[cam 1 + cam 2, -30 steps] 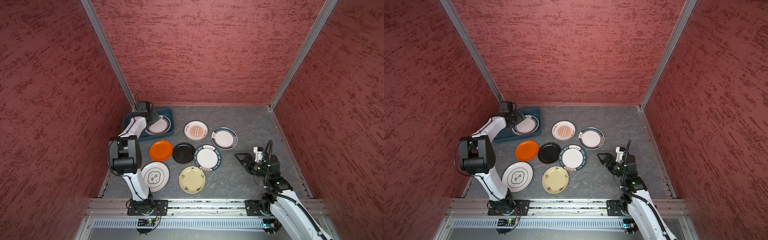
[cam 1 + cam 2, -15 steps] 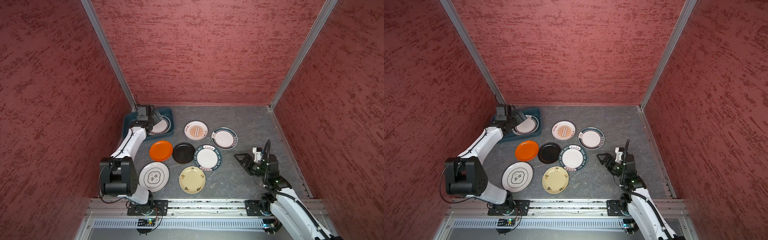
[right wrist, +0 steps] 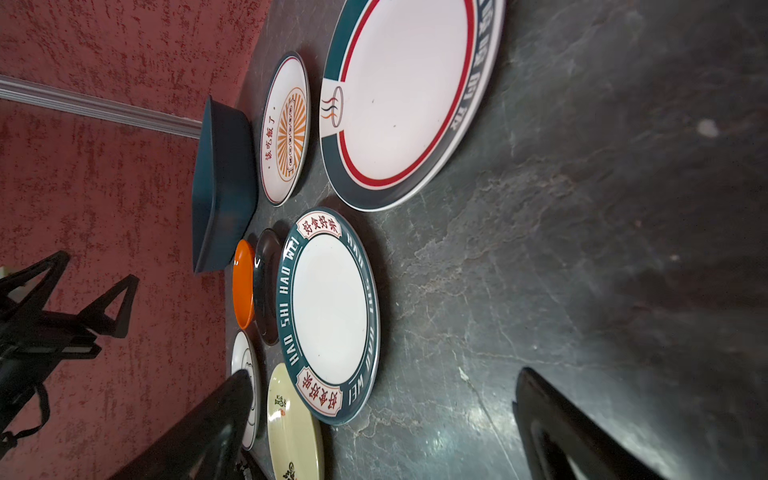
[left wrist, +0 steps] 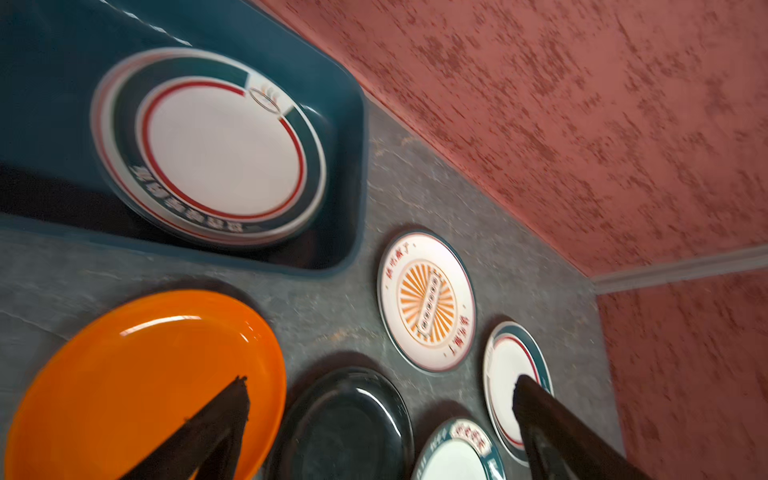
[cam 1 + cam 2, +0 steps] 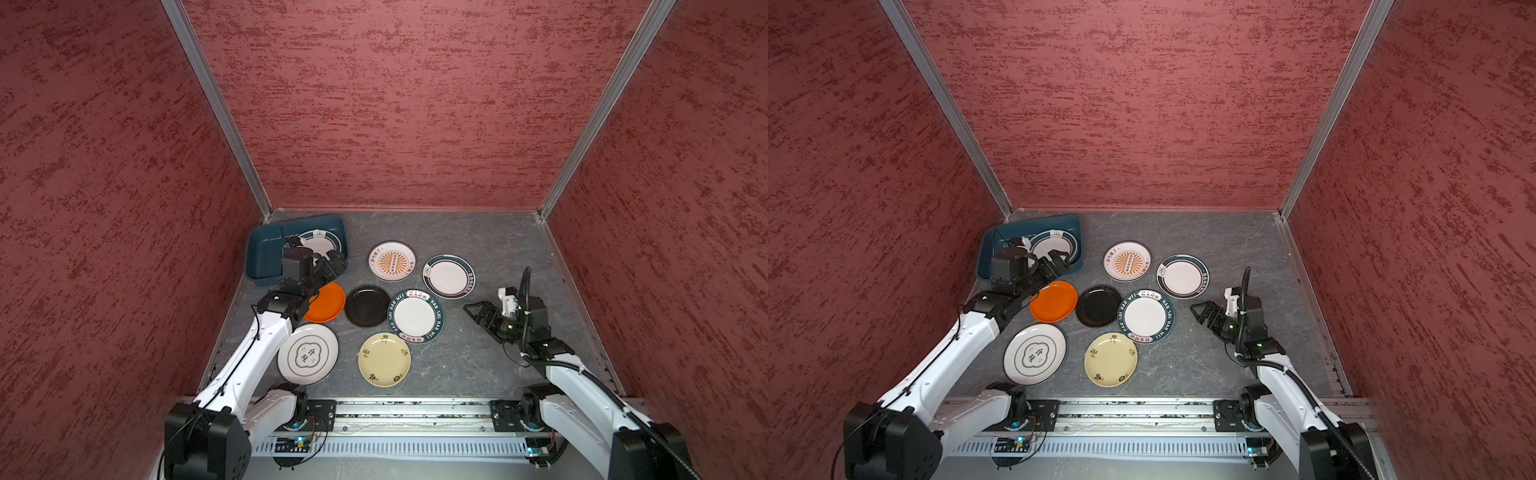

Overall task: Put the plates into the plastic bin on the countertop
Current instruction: 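Raise the left gripper from the bin while right gripper reaches toward another green-rimmed plate, then grip the green-rimmed plate rim with the right gripper and tilt it up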

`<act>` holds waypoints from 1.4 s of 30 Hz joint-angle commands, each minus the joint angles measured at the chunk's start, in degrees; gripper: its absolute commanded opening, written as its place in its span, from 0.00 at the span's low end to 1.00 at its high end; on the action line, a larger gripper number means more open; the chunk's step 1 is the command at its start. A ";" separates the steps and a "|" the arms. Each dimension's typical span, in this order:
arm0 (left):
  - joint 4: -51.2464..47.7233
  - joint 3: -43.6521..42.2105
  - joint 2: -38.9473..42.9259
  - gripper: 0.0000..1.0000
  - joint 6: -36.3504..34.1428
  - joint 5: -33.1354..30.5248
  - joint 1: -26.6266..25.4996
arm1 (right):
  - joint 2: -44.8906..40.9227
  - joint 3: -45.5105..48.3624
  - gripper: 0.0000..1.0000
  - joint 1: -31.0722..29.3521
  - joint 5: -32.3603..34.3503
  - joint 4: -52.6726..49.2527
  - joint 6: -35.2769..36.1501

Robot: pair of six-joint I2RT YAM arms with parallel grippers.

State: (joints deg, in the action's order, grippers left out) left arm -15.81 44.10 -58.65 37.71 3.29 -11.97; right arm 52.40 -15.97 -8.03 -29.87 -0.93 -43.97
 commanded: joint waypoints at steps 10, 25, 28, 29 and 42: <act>2.36 -3.42 4.49 0.99 5.80 9.22 -8.08 | 16.52 -9.98 0.97 -0.14 4.59 5.79 2.70; 5.16 -4.73 2.96 0.99 8.55 8.68 -9.57 | 28.07 -16.74 0.84 -0.05 6.39 6.55 5.07; 5.70 -4.52 1.78 0.99 8.79 8.85 -9.90 | 30.54 -18.05 0.82 0.11 6.97 7.22 5.44; 5.87 -4.55 1.51 0.99 8.87 8.84 -10.05 | 31.86 -18.42 0.81 0.12 6.88 7.49 5.53; 4.56 -2.54 -1.95 0.99 8.60 8.25 -11.05 | 41.73 -19.85 0.57 1.61 4.32 12.88 3.56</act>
State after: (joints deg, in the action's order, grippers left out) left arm -11.57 40.14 -59.99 46.52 11.84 -22.44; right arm 92.03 -35.22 -7.07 -25.15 10.35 -40.03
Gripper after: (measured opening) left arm 0.993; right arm 0.579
